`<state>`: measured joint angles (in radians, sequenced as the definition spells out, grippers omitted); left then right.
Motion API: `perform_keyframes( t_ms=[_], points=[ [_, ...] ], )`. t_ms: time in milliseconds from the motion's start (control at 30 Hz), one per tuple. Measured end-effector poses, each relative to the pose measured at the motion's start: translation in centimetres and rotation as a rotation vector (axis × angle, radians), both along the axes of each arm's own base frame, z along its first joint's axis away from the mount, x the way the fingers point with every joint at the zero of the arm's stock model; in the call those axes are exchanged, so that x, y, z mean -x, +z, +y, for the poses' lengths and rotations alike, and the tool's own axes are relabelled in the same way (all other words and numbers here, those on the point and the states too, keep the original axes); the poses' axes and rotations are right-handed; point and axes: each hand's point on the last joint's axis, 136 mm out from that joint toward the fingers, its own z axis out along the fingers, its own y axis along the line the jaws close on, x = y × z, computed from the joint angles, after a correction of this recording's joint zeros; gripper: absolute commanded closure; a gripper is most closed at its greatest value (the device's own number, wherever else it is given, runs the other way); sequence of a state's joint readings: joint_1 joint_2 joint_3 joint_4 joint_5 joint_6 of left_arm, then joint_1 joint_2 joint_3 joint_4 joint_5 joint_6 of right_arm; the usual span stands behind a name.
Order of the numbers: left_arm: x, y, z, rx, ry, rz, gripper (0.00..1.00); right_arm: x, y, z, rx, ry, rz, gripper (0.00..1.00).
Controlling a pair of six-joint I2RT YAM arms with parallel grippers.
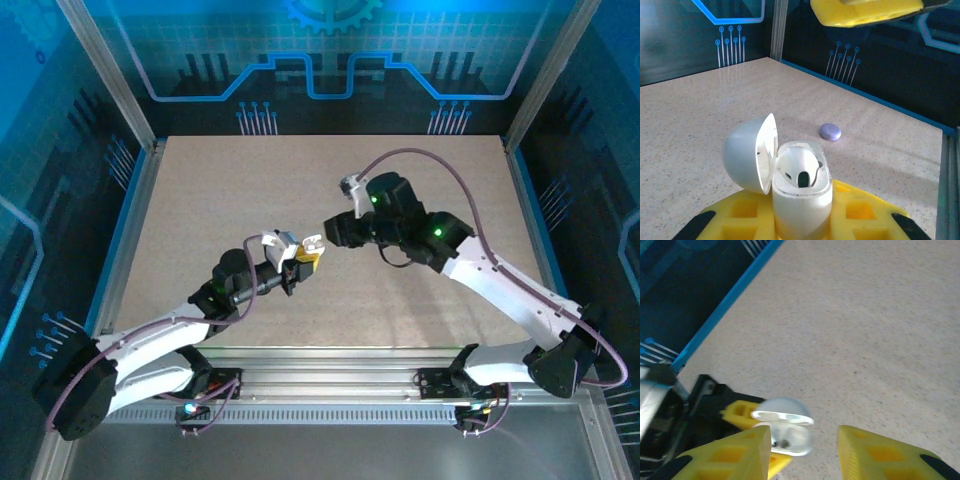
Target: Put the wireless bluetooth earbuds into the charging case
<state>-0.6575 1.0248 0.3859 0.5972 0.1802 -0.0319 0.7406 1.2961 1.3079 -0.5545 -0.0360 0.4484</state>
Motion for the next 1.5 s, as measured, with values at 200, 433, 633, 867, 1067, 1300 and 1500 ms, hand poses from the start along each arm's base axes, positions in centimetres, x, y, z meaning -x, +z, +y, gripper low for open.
perform_keyframes(
  t_ms=[200,433,633,867,1067,1300,1500],
  points=[
    [0.0,-1.3,0.8,-0.081,0.03,0.011,0.92,-1.5,-2.8,-3.2,0.068,-0.083,0.149,0.61],
    [-0.2,-2.4,1.1,-0.143,0.041,0.041,0.92,-4.2,-9.4,-6.0,0.207,-0.17,0.381,0.64],
    [-0.3,-3.2,1.3,-0.172,0.051,0.062,0.92,-7.3,-14.4,-7.6,0.327,-0.207,0.501,0.67],
    [-0.5,-3.4,1.3,-0.193,0.057,0.072,0.93,-12.0,-18.5,-9.1,0.449,-0.225,0.544,0.67],
    [-0.5,-3.6,1.5,-0.212,0.06,0.068,0.92,-14.8,-21.6,-10.1,0.531,-0.23,0.571,0.66],
    [-0.4,-3.7,1.6,-0.218,0.063,0.07,0.92,-17.4,-23.4,-10.3,0.576,-0.227,0.57,0.66],
    [-0.4,-3.7,1.6,-0.219,0.062,0.071,0.92,-17.9,-25.3,-10.9,0.611,-0.223,0.595,0.66]
  ],
)
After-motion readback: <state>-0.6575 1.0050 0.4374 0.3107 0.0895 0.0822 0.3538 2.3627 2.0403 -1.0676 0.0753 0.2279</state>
